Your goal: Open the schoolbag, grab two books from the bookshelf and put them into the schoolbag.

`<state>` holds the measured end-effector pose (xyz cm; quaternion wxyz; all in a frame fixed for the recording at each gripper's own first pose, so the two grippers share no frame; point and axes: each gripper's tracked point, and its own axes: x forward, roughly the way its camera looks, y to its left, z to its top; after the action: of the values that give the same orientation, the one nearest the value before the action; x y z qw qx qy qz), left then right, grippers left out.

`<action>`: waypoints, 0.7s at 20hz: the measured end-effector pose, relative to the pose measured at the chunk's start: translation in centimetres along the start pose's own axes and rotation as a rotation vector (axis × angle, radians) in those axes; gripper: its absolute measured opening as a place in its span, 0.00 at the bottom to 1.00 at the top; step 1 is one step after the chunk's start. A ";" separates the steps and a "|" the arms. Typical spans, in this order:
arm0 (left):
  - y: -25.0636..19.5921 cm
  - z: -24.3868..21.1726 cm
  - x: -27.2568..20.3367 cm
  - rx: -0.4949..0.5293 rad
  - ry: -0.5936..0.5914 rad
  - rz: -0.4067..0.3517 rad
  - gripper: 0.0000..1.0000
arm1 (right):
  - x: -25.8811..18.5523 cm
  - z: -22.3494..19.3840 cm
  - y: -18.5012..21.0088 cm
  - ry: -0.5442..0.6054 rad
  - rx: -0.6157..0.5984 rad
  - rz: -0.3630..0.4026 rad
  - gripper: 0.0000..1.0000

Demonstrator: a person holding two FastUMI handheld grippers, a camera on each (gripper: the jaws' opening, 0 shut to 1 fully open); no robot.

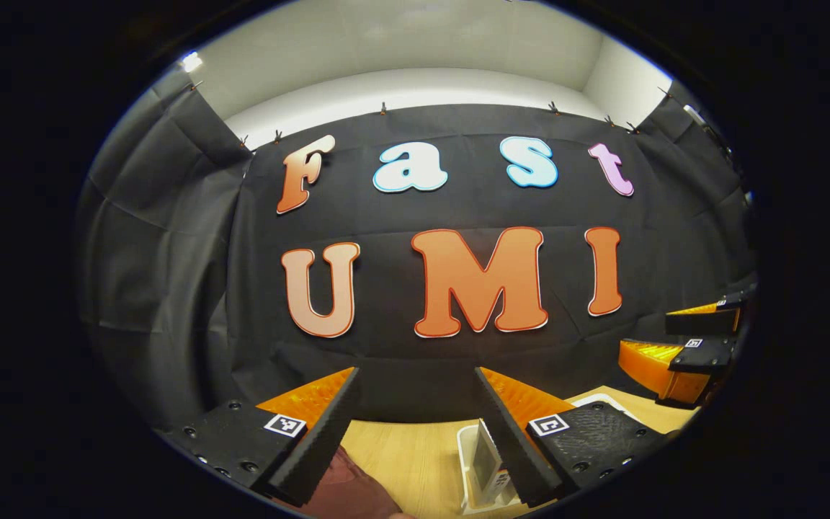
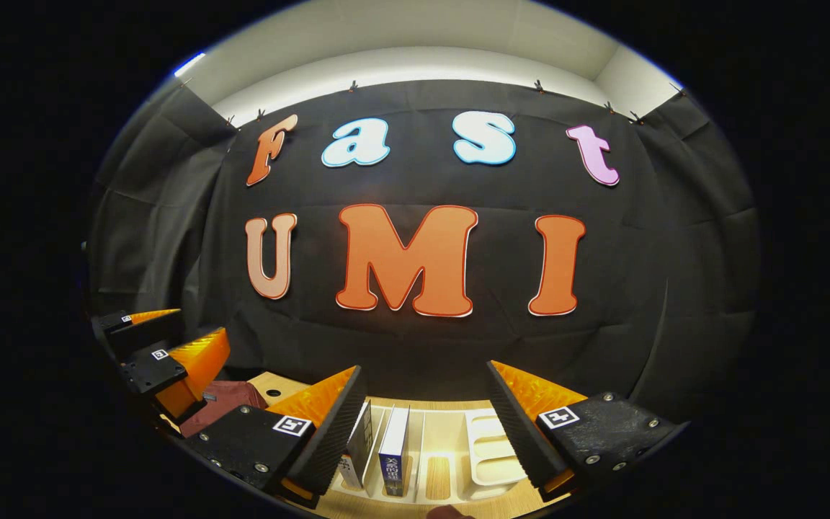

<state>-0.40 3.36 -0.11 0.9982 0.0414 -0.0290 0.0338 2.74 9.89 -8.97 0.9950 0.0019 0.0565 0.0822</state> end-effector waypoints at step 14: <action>4.3 -11.7 -5.0 0.427 0.365 -0.096 0.96 | 0.9 -3.3 0.2 0.068 -0.040 0.003 0.98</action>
<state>-5.02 8.27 -11.76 0.9560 0.2454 0.1610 -0.0013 3.21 10.19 -12.38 0.9923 -0.0209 0.0884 0.0847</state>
